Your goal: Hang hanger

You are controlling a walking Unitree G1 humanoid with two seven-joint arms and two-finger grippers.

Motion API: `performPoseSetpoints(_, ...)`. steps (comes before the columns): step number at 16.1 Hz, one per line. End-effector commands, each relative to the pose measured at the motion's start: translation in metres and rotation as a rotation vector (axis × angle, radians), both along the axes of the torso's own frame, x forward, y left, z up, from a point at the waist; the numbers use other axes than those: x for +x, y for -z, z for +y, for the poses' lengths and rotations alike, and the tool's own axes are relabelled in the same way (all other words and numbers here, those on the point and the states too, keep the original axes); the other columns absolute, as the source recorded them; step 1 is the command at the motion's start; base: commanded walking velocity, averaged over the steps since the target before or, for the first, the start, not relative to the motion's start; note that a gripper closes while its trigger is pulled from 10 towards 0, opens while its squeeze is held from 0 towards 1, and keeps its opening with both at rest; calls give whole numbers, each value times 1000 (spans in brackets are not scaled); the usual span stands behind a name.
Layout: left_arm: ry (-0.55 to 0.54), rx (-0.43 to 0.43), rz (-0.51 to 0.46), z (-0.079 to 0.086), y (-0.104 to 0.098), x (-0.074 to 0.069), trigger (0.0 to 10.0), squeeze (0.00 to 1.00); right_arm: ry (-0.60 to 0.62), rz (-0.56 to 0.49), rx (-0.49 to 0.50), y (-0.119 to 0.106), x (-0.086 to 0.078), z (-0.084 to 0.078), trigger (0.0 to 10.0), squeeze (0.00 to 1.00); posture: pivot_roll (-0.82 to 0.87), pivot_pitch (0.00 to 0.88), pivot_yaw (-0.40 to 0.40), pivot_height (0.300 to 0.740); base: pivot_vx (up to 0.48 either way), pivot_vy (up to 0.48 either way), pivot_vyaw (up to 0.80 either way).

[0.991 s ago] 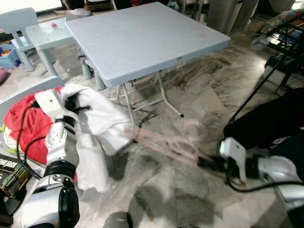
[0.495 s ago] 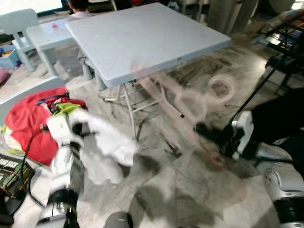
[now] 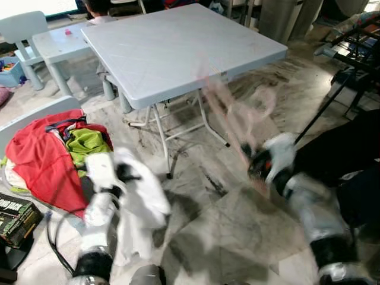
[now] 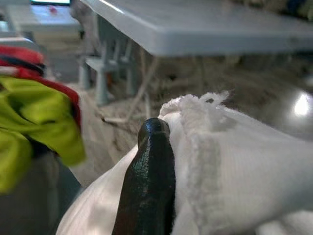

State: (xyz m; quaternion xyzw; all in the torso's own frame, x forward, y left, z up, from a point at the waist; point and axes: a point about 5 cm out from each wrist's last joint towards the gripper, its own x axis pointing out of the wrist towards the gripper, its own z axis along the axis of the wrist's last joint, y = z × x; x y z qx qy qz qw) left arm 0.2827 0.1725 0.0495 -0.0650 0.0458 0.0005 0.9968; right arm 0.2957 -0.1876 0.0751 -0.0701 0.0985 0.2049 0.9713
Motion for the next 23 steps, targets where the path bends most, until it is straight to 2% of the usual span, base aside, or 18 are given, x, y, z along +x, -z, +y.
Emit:
performPoseSetpoints(1,-1,40,-61,1,-15,5,10000,0,44,-26,-32,-2,1,-4,10000,0,-45,0,47,740,0,0,0)
performPoseSetpoints(2,-24,77,-58,-2,-17,-2,10000,0,237,-28,-47,9,0,-14,10000,0,-21,0,36,740,0,0,0)
performPoseSetpoints(3,-34,98,-70,-2,-19,-5,10000,0,271,-10,-5,13,-1,-15,10000,0,-12,0,40,740,0,0,0)
performPoseSetpoints(5,-66,137,-79,0,-22,-10,10000,0,374,-67,10,11,-4,-20,10000,0,-12,0,48,740,0,0,0)
performPoseSetpoints(6,-48,108,-71,-1,-23,-12,10000,0,381,-54,22,12,-7,-22,10000,0,-16,0,51,740,0,0,0)
performPoseSetpoints(8,-46,123,-73,-3,-25,-12,10000,0,329,-75,13,11,-10,-17,10000,0,-29,0,60,740,0,-171,0)
performPoseSetpoints(10,-21,128,-83,-7,-31,-6,10000,0,248,-122,0,5,-9,-5,10000,0,-31,0,60,740,0,-131,800)
performPoseSetpoints(12,-36,127,-82,-6,-34,-2,10000,0,229,-136,2,2,-5,-1,10000,0,-32,0,56,740,0,0,800)
performPoseSetpoints(17,-56,95,-68,-3,-32,-2,10000,0,175,-130,11,3,-9,3,10000,0,-40,0,50,740,0,0,735)
performPoseSetpoints(23,-37,96,-78,-5,-33,1,10000,0,168,-146,10,1,-8,1,10000,0,-49,0,44,740,233,0,0)
